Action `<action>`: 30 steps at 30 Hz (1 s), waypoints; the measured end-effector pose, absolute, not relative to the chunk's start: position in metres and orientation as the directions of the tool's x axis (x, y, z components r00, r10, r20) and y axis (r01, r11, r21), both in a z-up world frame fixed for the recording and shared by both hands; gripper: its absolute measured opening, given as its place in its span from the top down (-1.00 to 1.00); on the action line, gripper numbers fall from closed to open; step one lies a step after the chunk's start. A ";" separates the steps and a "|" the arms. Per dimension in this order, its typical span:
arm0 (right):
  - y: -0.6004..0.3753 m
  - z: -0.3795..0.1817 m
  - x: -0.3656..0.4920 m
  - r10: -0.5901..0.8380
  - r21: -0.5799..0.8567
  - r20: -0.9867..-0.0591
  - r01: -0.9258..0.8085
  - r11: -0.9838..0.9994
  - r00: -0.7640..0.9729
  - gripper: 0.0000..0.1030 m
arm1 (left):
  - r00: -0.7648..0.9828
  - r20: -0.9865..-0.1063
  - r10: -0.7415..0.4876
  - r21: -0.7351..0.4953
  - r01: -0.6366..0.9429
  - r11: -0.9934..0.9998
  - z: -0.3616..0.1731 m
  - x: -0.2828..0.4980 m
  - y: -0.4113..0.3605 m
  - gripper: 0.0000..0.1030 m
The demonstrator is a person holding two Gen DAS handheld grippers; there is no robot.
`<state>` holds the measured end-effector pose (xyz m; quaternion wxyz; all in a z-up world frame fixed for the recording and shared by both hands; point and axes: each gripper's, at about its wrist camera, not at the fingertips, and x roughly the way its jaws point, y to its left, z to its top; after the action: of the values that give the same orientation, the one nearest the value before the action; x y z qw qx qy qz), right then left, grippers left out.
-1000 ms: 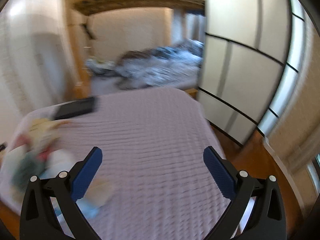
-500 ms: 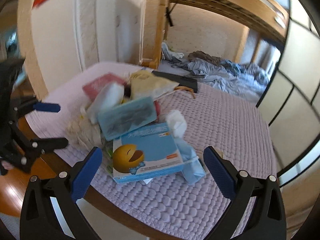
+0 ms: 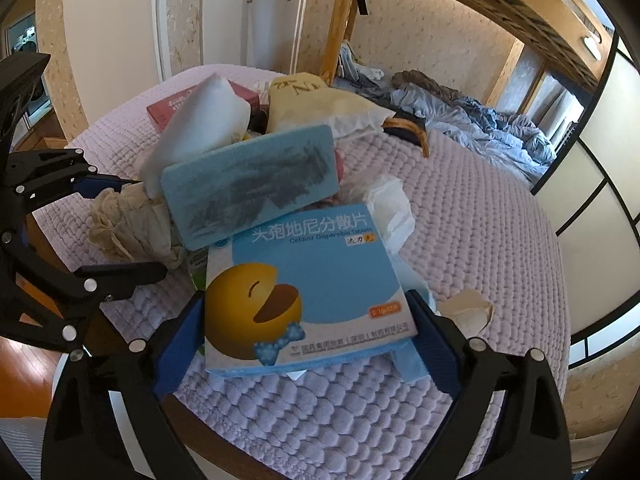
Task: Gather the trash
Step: 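Grasp the crumpled beige tissue with the left tool while the right tool grasps the blue medicine box, then carry the tissue with the left tool while the right tool carries the blue box over the white bucket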
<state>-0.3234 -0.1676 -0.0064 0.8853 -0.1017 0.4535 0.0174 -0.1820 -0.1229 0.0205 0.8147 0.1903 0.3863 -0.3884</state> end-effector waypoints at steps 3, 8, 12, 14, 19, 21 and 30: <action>-0.167 -0.002 -0.330 -0.070 -0.175 -0.799 -0.120 0.977 0.598 -0.79 | 0.404 -0.772 -0.492 0.006 0.778 0.629 0.023 -0.188 -0.118 0.10; -0.169 0.011 -0.342 -0.053 -0.149 -0.784 -0.105 0.983 0.619 -0.78 | 0.396 -0.770 -0.500 -0.023 0.767 0.642 0.031 -0.194 -0.107 0.12; -0.173 0.018 -0.353 -0.014 -0.081 -0.784 -0.079 0.994 0.621 -0.78 | 0.380 -0.768 -0.515 -0.069 0.751 0.657 0.036 -0.205 -0.095 0.12; -0.176 0.020 -0.357 0.009 -0.049 -0.788 -0.076 0.996 0.616 -0.78 | 0.366 -0.771 -0.521 -0.092 0.745 0.660 0.036 -0.209 -0.090 0.12; -0.169 0.009 -0.365 -0.019 -0.062 -0.800 -0.052 0.997 0.600 -0.77 | 0.360 -0.779 -0.513 -0.114 0.723 0.682 0.029 -0.216 -0.081 0.12; -0.167 0.000 -0.362 -0.051 -0.088 -0.802 -0.034 0.996 0.596 -0.77 | 0.348 -0.785 -0.513 -0.138 0.709 0.692 0.025 -0.214 -0.079 0.12; -0.157 -0.016 -0.350 -0.109 -0.133 -0.798 0.003 0.991 0.592 -0.79 | 0.359 -0.777 -0.516 -0.158 0.684 0.712 0.024 -0.206 -0.078 0.12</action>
<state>-0.3502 -0.1573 -0.0158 0.8903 -0.0589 0.4504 -0.0316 -0.2060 -0.0779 0.0245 0.8186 0.0970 0.4314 -0.3666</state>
